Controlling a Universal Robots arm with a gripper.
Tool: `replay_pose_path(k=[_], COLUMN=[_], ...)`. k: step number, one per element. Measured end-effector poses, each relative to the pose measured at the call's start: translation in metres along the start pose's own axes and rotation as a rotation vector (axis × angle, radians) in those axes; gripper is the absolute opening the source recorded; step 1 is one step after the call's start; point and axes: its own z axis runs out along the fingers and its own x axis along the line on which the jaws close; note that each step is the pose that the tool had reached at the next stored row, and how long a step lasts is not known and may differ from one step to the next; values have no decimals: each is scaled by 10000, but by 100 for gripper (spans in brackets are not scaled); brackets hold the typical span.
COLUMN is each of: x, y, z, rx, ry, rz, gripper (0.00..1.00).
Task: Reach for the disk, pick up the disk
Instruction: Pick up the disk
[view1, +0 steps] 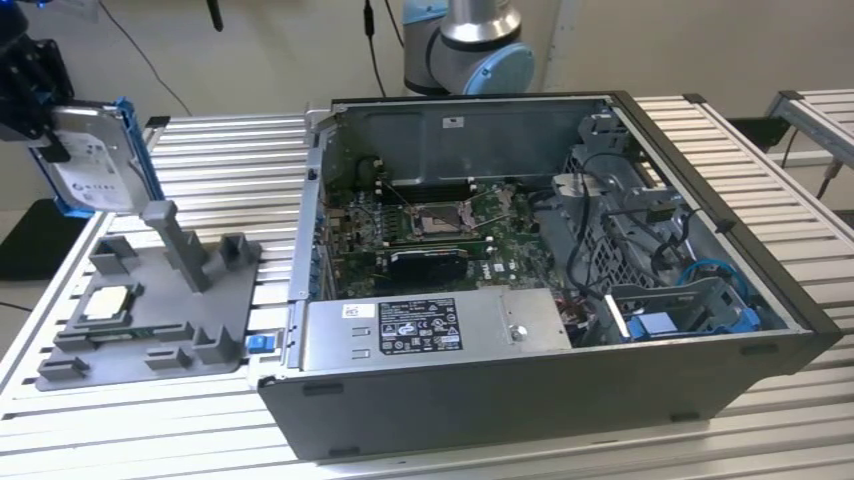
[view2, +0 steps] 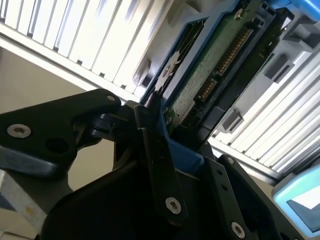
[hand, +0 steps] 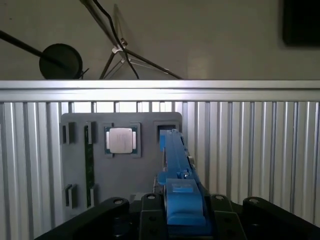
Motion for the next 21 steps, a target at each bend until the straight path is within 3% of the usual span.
replay_pose_path(k=[5, 9, 12, 19, 21], x=[-7, -11, -11, -11, -11], y=[1, 12, 28, 53, 57], z=[-205, -306, -322, -338, -361], rx=[37, 173, 424, 1168, 1301], ry=[0, -3, -6, -27, -31], rz=[-92, -130, -165, -255, -274], gripper=[0, 0, 0, 0, 0])
